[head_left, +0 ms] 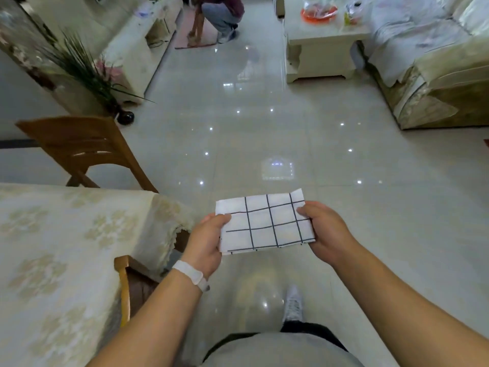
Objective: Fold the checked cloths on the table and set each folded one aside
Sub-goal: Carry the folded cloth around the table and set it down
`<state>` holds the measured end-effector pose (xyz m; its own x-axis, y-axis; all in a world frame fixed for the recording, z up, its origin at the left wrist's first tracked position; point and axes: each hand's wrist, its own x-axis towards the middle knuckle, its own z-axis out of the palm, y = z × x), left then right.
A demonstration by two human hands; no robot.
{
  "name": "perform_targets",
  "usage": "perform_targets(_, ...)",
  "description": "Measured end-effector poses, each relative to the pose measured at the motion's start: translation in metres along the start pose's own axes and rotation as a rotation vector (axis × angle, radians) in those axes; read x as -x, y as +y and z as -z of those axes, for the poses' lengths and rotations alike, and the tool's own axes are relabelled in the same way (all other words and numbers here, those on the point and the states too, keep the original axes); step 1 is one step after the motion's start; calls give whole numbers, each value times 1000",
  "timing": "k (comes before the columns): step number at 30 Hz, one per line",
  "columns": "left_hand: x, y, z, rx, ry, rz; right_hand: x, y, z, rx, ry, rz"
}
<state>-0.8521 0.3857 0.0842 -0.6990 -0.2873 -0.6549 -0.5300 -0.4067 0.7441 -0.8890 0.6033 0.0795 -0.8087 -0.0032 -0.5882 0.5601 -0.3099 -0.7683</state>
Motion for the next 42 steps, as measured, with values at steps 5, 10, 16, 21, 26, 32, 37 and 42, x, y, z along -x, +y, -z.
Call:
perform_targets(5, -24, 26, -46, 46, 24, 21, -49, -51, 8, 42, -75, -12)
perform_targets(10, -49, 45, -71, 69, 41, 44, -77, -80, 8, 27, -124, -23)
perform_targets(16, -93, 75, -84, 130, 66, 30, -129, -111, -22, 69, -111, -41)
perform_targets(21, -149, 105, -87, 169, 49, 24, -179, -138, -59, 104, -117, -32)
perform_targets(26, -217, 154, -87, 208, 40, 35, -238, -169, -112, 157, -134, -27)
perform_targets(32, -295, 231, -68, 210, 29, -8, -306, -203, -195, 225, -140, -8)
perform_targets(37, -345, 285, -47, 236, 41, -47, -348, -223, -258, 223, -185, 11)
perform_targets(42, -375, 320, -27, 299, 89, -86, -385, -237, -311, 234, -242, -1)
